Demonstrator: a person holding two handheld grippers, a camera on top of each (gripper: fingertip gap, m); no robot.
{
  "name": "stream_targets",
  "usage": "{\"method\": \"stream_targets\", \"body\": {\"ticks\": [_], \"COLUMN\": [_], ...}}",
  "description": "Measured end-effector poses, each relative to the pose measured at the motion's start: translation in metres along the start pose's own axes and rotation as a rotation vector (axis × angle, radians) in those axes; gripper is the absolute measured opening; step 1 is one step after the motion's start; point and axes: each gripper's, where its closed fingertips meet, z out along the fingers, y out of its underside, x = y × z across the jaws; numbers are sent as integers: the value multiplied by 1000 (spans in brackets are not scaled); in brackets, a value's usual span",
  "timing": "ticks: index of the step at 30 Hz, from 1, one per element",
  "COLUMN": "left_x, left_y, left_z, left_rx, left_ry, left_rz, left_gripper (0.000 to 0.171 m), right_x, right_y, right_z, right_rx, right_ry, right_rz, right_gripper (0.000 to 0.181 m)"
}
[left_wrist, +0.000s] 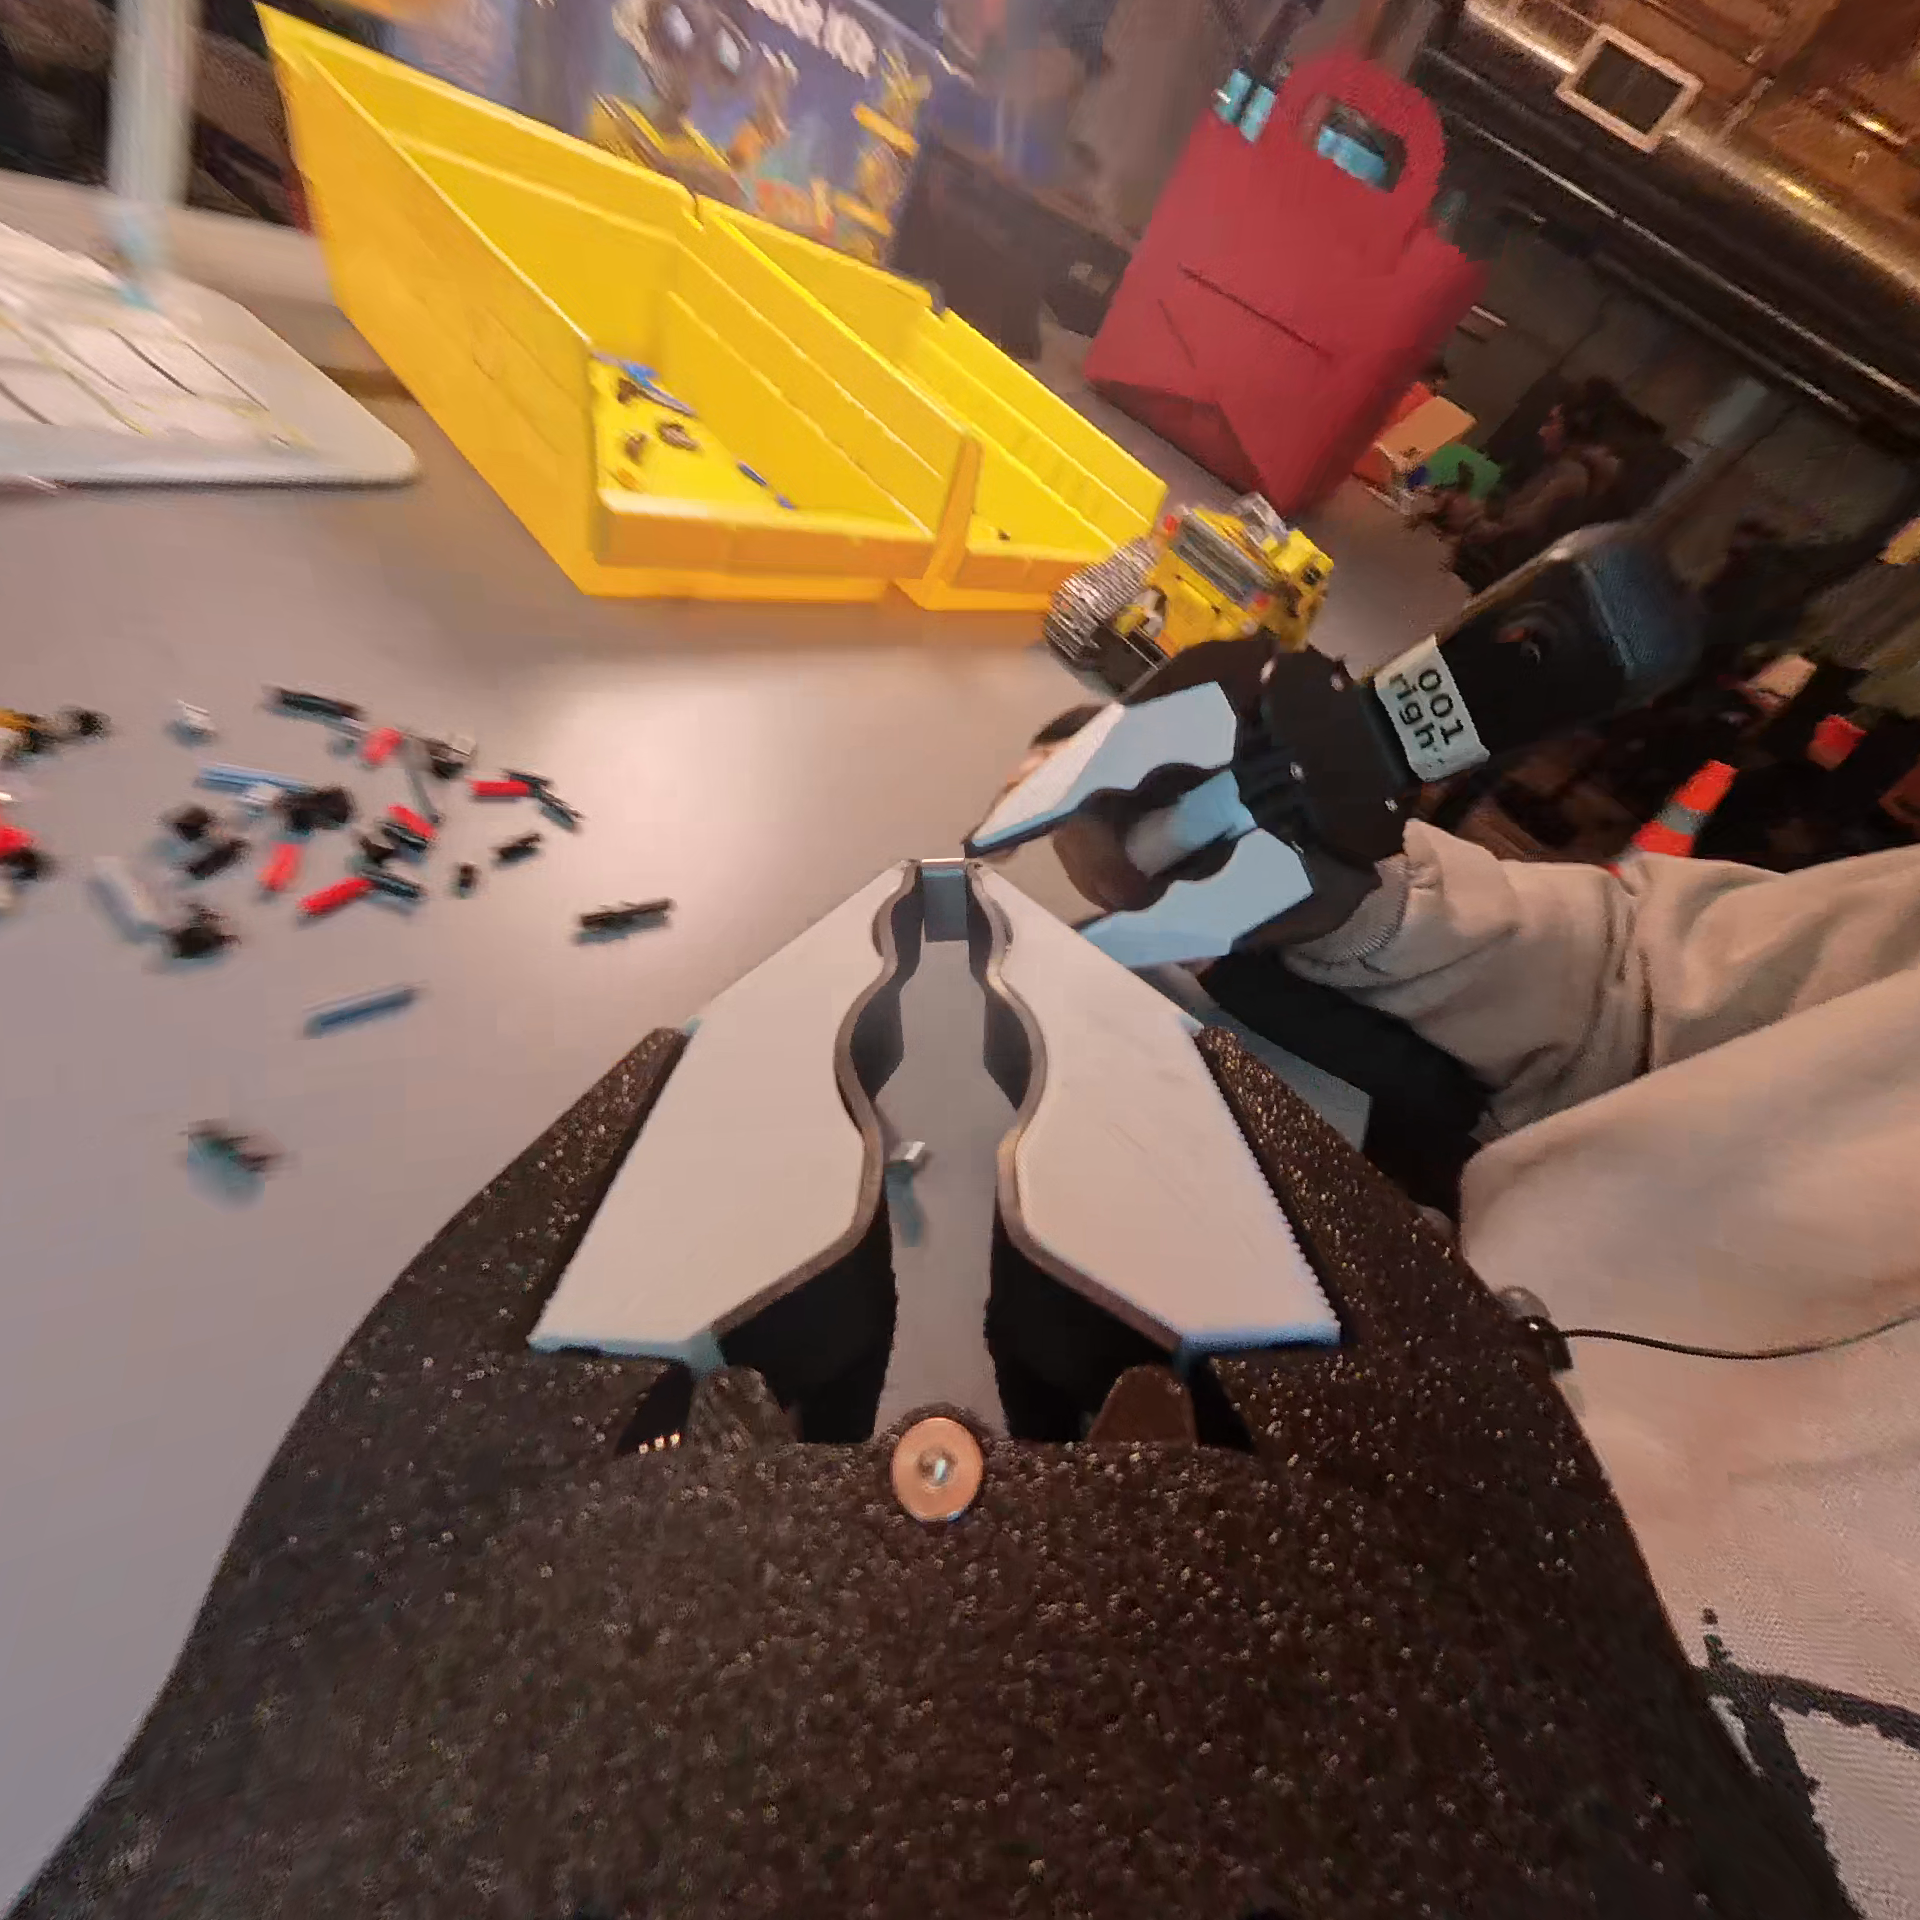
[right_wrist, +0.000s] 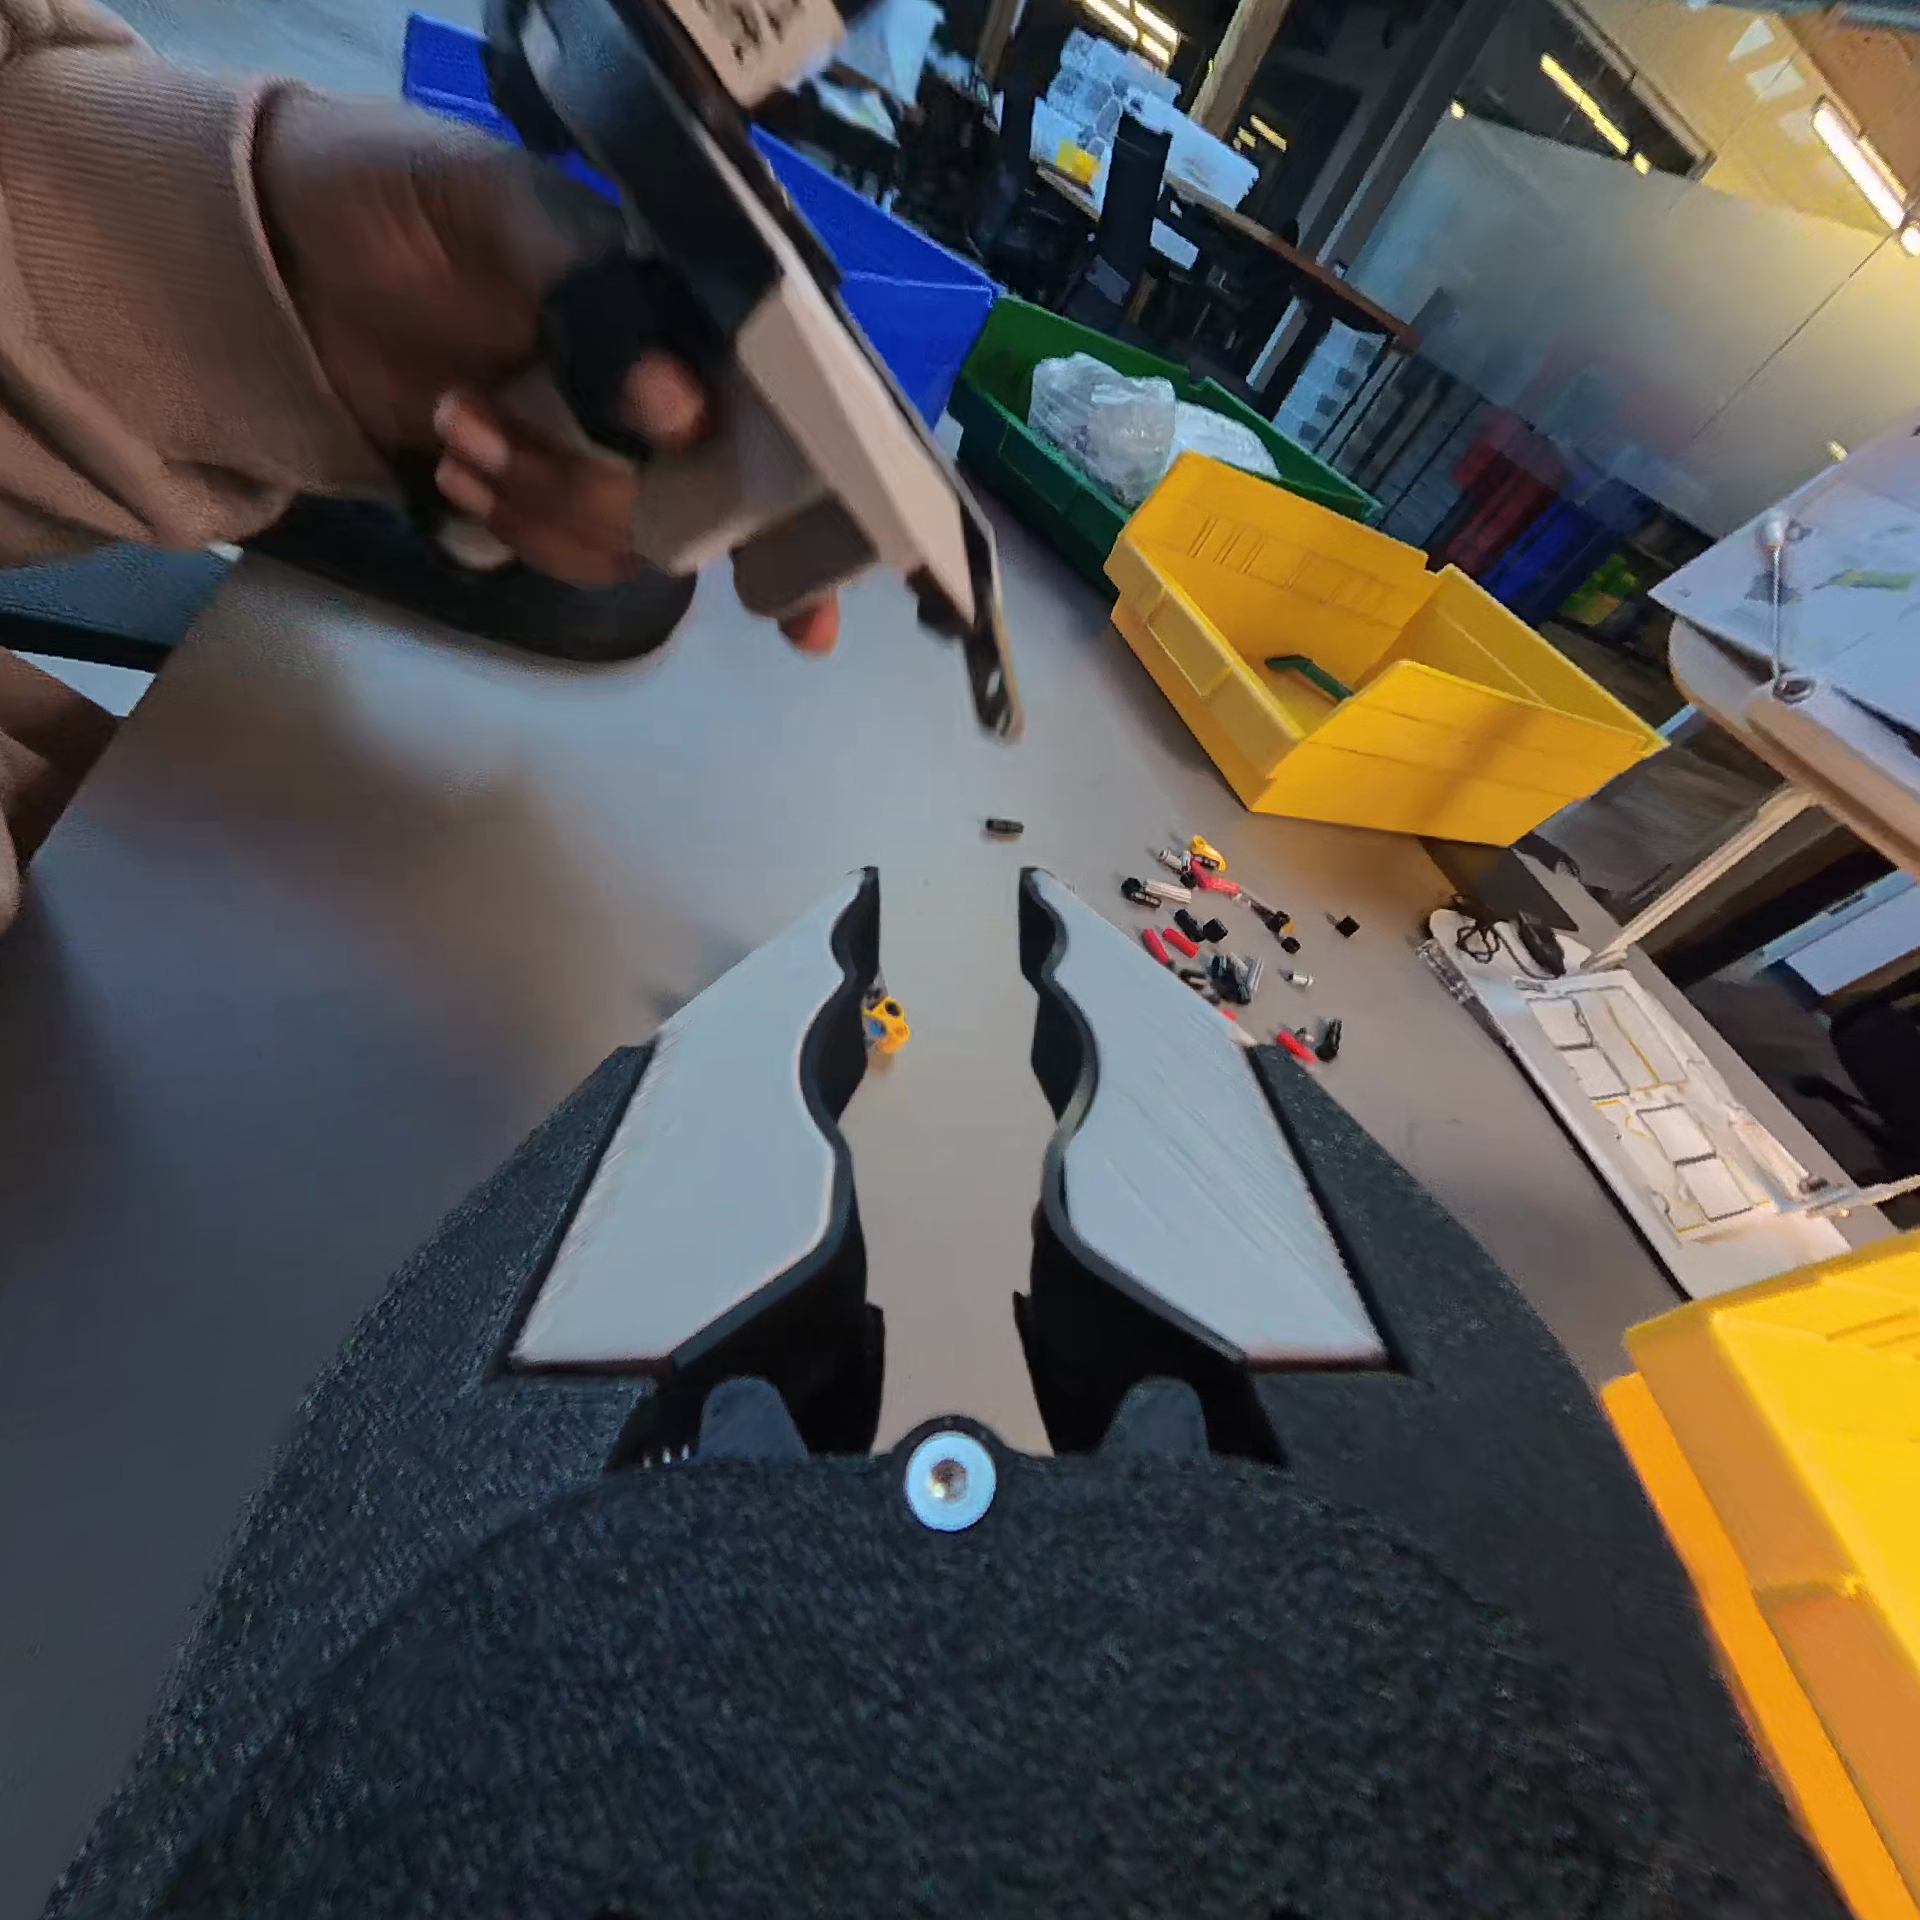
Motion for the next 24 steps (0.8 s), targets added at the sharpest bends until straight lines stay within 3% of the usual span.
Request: {"method": "stream_targets", "body": {"ticks": [3, 6, 9, 12, 15, 19, 21, 24], "left_x": [-53, -113, -158, -196, -213, -204, -188, -154], "left_y": [-53, -78, -59, -26, -13, -36, -54, -61], "left_z": [-82, -193, -265, -302, -316, -303, -275, -196], "left_rx": [129, 140, 36, -120, -162, -52, -6, -7], "left_ry": [-388, -853, -1089, -1199, -1232, -1209, -1128, -849], "left_rz": [143, 210, 147, 85, 50, 115, 190, 259], "left_gripper": [7, 8, 8, 7, 11, 29, 31, 31], "right_x": [0, -6, -18, -24, -26, -22, -22, -25], "right_y": [21, 37, 45, 47, 45, 46, 50, 55], "right_z": [2, 5, 10, 16, 23, 30, 32, 34], "right_rx": [-93, -174, -226, -246, -257, -275, -292, -315], "right_ry": [-39, -87, -152, -173, -180, -179, -190, -211], "right_rz": [63, 79, 115, 87, 89, 126, 151, 161], "right_gripper": [32, 32, 31, 29, 30, 30, 30, 24]}}
